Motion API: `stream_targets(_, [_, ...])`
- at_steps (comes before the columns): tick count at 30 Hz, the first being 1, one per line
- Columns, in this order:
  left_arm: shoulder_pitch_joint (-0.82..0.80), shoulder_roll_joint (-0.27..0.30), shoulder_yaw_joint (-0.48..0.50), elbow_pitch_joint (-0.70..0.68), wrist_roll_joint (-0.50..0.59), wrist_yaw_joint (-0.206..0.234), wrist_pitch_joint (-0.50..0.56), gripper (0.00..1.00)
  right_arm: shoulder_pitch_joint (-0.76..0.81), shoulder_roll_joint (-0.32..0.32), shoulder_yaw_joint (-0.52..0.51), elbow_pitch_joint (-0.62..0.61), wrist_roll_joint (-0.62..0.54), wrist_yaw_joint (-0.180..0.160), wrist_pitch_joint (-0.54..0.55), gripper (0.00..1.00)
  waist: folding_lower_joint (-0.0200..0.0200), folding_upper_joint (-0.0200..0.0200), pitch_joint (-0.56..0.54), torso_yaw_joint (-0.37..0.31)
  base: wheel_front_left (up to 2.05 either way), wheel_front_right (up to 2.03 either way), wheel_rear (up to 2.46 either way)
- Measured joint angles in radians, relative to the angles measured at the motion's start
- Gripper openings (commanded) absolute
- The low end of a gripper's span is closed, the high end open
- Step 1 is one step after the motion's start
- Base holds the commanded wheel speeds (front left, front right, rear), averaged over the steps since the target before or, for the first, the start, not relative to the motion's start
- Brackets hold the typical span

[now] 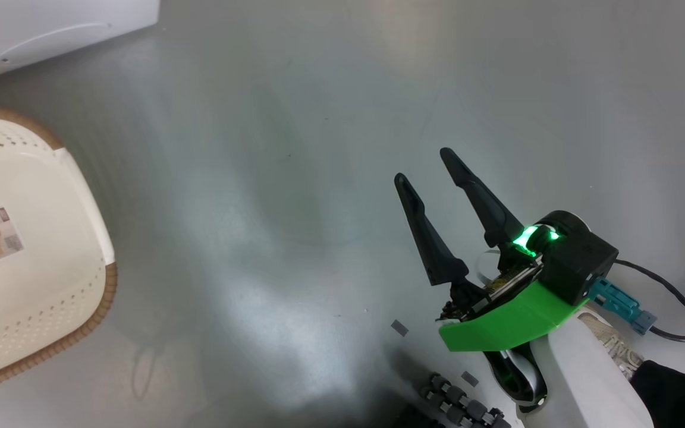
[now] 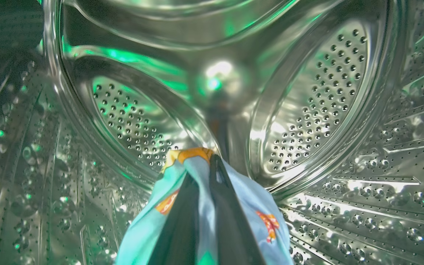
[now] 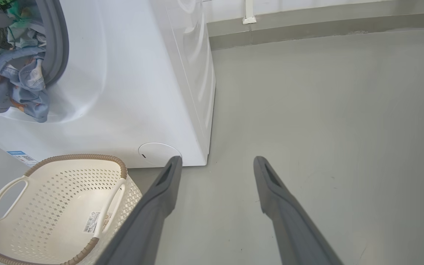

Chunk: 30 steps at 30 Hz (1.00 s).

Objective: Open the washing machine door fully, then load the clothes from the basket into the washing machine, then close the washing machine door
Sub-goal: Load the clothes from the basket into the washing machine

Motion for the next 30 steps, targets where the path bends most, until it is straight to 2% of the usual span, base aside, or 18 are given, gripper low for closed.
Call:
stream_targets(5, [0.014, -0.023, -0.002, 0.033, -0.023, -0.01, 0.019, 0.0, 0.0, 0.0, -0.006, 0.001, 0.0, 0.0, 0.0, 1.0, 0.0, 0.0, 0.001, 0.017, 0.0, 0.0, 0.0])
stream_targets(6, [0.023, -0.028, -0.002, 0.04, -0.024, -0.01, 0.026, 0.05, -0.001, 0.0, -0.006, 0.002, -0.001, 0.0, 0.0, 1.0, 0.0, 0.0, -0.001, 0.02, 0.0, 0.0, 0.0])
stream_targets(7, [0.032, -0.032, -0.001, 0.045, -0.029, -0.01, 0.027, 0.62, -0.001, 0.0, -0.007, 0.003, -0.002, 0.0, 0.0, 1.0, 0.0, 0.0, -0.004, 0.023, 0.0, 0.0, 0.0])
stream_targets(8, [0.043, -0.036, -0.002, 0.047, -0.031, -0.01, 0.026, 1.0, -0.001, 0.0, -0.007, 0.004, -0.003, 0.0, 0.0, 1.0, 0.0, 0.0, -0.008, 0.027, 0.0, 0.0, 0.0])
stream_targets(15, [0.113, -0.057, -0.001, 0.04, -0.063, -0.007, -0.007, 1.0, -0.001, 0.0, -0.025, 0.011, -0.013, 0.0, 0.0, 1.0, 0.0, 0.0, -0.045, 0.052, 0.0, 0.0, 0.0])
stream_targets(21, [0.263, -0.079, 0.013, -0.005, -0.085, 0.025, -0.064, 1.0, 0.003, -0.001, -0.047, 0.017, -0.03, 0.0, 0.0, 1.0, 0.0, 0.0, -0.09, 0.082, 0.0, 0.0, 0.0])
stream_targets(30, [0.584, -0.135, 0.053, -0.245, -0.149, 0.091, -0.111, 1.0, 0.045, -0.017, -0.083, 0.025, -0.049, 0.0, 0.0, 1.0, 0.0, 0.0, -0.163, 0.141, 0.0, 0.0, 0.0])
